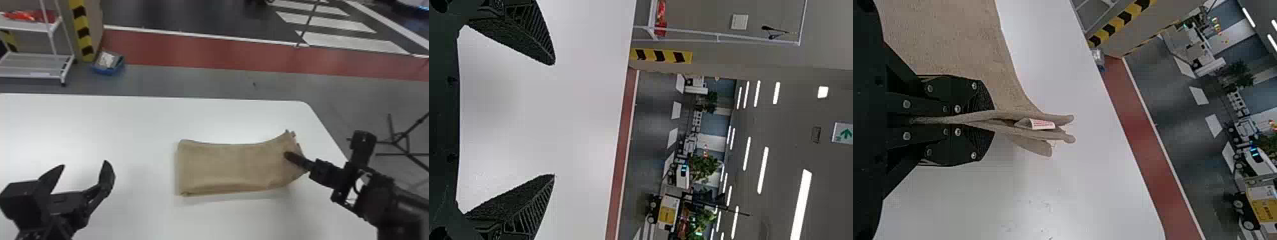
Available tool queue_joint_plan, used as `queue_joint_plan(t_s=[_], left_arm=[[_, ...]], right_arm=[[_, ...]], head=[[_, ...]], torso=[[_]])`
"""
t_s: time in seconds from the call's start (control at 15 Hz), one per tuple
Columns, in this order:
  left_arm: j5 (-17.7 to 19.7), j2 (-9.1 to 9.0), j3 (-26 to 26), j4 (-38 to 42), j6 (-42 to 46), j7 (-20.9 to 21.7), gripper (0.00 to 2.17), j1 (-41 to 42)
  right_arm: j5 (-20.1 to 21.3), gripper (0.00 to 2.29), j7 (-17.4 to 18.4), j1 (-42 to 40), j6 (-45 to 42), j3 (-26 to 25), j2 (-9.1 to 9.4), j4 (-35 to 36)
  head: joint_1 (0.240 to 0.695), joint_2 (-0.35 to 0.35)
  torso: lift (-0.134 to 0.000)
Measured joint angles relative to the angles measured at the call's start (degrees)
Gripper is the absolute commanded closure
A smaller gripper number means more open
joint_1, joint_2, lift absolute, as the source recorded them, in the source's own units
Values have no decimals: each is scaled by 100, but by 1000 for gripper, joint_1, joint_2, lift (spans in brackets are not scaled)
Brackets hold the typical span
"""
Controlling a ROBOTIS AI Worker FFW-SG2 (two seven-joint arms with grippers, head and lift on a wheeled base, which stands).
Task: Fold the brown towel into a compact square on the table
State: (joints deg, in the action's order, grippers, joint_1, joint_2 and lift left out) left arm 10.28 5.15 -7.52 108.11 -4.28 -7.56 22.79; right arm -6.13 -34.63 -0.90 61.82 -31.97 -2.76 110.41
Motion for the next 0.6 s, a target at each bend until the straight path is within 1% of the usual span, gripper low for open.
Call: queue_joint_plan(t_s=[0.07, 0.2, 0.33, 0.4, 0.47, 0.6], left_arm=[[-1, -3, -3, 4, -17, 0, 70, -2], [-8, -3, -4, 8, -40, 0, 70, -3], [-9, -3, -4, 9, -47, 0, 70, -3], [-9, -4, -5, 9, -48, 0, 70, -3], [-9, -4, -8, 9, -53, 1, 70, -3], [-9, -2, -12, 9, -52, 8, 70, 6]], right_arm=[[-206, 1480, 1, -71, 140, 0, 47, 307], [-564, 1480, 9, -226, 420, 82, 206, 927], [-727, 1480, 54, -402, 547, 380, 258, 1437], [-739, 1480, 97, -480, 559, 596, 263, 1608], [-714, 1480, 176, -556, 562, 891, 266, 1729], [-565, 1480, 398, -641, 494, 1501, 267, 1796]], head=[[695, -210], [695, -182], [695, -149], [695, -129], [695, -89], [695, -50]], torso=[[-120], [-120], [-120], [-120], [-120], [-120]])
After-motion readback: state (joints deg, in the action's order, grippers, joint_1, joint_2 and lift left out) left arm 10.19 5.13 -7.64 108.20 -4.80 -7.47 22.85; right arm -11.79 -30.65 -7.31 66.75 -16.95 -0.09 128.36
